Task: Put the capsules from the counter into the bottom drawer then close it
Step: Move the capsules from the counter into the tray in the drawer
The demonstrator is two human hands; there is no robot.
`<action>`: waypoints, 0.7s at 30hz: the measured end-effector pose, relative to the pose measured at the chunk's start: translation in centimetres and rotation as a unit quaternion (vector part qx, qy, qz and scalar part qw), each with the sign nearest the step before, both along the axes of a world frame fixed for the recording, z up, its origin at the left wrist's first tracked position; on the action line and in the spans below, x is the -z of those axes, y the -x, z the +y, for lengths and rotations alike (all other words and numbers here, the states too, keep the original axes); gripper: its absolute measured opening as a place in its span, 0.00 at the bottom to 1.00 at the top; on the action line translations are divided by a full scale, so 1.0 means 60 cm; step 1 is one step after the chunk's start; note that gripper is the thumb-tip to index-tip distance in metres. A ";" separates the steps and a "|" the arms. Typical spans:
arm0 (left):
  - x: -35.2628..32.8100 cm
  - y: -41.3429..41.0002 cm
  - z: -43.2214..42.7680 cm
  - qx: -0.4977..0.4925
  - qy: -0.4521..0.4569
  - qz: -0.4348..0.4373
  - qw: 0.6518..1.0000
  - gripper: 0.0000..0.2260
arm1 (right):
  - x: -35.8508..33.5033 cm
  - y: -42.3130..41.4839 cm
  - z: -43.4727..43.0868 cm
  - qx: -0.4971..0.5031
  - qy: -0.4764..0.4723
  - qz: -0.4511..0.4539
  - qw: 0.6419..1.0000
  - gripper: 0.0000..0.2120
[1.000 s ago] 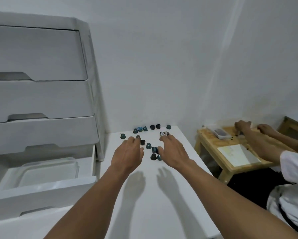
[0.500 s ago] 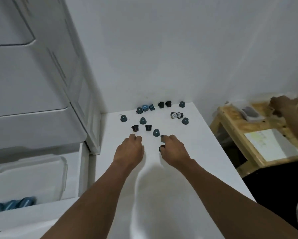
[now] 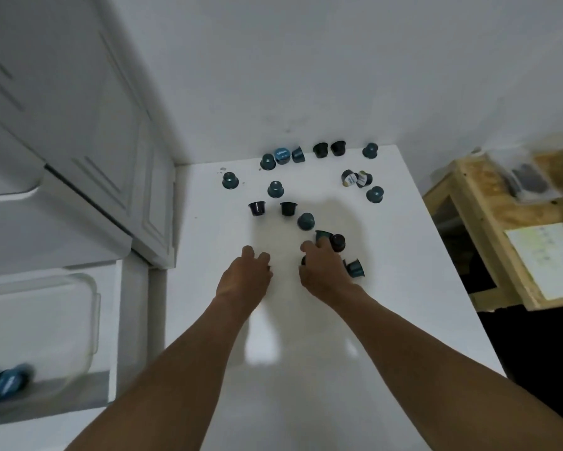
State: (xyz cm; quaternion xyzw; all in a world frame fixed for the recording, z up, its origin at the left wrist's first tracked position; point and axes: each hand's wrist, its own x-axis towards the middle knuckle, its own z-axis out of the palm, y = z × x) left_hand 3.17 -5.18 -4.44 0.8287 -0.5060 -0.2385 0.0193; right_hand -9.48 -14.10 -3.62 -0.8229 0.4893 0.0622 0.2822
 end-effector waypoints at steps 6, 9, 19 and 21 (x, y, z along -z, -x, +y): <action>0.018 -0.021 -0.014 -0.014 0.023 0.027 0.999 0.11 | 0.024 -0.033 -0.006 0.003 -0.013 0.010 1.000 0.04; 0.022 -0.027 -0.011 -0.030 0.025 0.042 0.998 0.12 | 0.034 -0.035 -0.002 0.002 0.000 0.004 1.000 0.06; -0.076 -0.017 0.037 -0.092 0.105 -0.027 0.990 0.09 | -0.052 -0.032 0.027 -0.055 0.051 -0.047 0.996 0.10; -0.109 -0.001 0.056 -0.099 0.133 -0.046 0.985 0.11 | -0.086 -0.026 0.043 -0.068 0.074 -0.071 0.992 0.14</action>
